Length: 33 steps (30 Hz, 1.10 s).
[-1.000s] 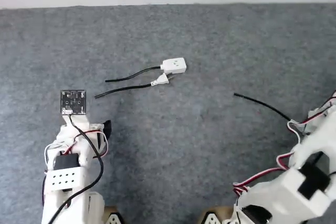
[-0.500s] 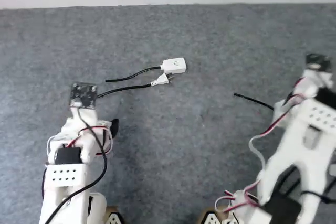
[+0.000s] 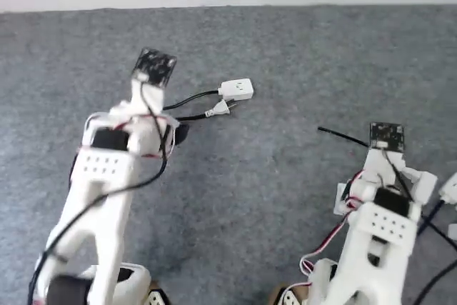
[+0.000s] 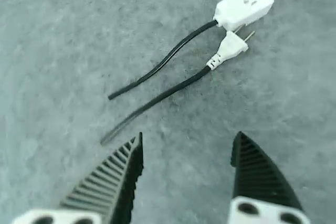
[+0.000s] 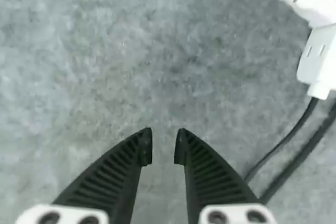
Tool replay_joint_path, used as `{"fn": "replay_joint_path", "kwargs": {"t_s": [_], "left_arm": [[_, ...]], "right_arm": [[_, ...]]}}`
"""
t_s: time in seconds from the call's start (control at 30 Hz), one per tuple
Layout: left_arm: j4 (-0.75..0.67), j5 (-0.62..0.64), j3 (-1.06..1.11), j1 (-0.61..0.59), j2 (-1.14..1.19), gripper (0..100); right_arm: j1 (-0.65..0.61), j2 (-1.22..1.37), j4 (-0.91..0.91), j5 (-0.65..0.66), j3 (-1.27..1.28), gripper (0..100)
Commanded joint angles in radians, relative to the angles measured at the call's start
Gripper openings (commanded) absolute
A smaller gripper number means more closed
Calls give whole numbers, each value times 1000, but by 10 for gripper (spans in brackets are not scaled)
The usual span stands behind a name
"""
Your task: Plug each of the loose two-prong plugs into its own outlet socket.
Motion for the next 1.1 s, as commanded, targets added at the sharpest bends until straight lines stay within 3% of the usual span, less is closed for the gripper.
{"fn": "replay_joint_path", "kwargs": {"t_s": [0.0, 0.2, 0.4, 0.67, 0.87, 1.07], "left_arm": [[-40, -81, -140, 6, 137, 258], [-193, -258, -157, 48, 285, 258], [-206, -385, -171, 75, 353, 258], [-342, -387, -183, 49, 358, 258], [-351, -387, -220, 41, 448, 257], [-350, -315, -334, -69, 595, 214]], "right_arm": [[-7, -54, -117, -11, 46, 81], [-7, -56, -151, -3, 69, 83], [-24, -56, -154, -2, 72, 83], [-38, -56, -153, 0, 72, 83], [-38, -56, -153, 0, 72, 83], [-39, -56, -154, 32, 83, 83]]}}
